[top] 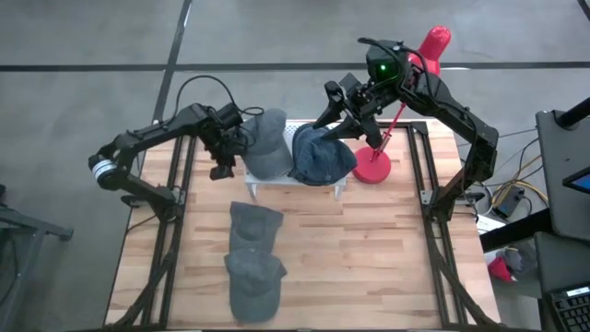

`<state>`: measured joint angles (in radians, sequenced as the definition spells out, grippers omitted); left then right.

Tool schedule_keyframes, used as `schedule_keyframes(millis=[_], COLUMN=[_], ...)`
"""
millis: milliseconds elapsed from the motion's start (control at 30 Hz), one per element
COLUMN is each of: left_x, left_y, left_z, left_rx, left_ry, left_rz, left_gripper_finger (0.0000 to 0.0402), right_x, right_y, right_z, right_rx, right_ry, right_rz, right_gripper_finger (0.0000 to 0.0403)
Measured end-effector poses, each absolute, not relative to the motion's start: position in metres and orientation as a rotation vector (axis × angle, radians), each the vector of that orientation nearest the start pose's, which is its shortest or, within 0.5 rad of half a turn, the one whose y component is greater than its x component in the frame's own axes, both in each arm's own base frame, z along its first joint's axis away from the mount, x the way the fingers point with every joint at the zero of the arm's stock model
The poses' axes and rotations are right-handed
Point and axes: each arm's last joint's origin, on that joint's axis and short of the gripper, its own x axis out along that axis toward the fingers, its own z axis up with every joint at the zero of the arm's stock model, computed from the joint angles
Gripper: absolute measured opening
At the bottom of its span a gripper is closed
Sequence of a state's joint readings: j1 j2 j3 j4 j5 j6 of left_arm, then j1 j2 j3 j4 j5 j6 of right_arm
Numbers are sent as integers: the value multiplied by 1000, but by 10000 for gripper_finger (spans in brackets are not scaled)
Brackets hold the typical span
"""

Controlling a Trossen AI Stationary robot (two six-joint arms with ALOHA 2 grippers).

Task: Pick & Place hat
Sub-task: Stack the bottom gray cap on the gray cap on the shelf

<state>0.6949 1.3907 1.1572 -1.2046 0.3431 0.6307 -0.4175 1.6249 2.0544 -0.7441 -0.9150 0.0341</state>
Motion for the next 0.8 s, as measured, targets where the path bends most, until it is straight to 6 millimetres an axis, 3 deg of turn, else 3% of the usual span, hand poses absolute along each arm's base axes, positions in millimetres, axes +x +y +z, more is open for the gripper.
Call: schedule_keyframes(millis=[133, 600, 800], left_x=[187, 177, 173], left_y=[146, 138, 137], left_z=[272, 295, 295], left_rx=[-100, -104, -126], left_ry=[1286, 1281, 1298], left_rz=[-74, -34, -18], left_gripper_finger=[230, 230, 230], right_x=[296, 296, 296], right_y=[-106, -106, -106], right_z=[497, 497, 497], right_rx=[230, 230, 230], right_ry=[259, 259, 260], right_rz=[490, 490, 489], right_gripper_finger=[182, 183, 182])
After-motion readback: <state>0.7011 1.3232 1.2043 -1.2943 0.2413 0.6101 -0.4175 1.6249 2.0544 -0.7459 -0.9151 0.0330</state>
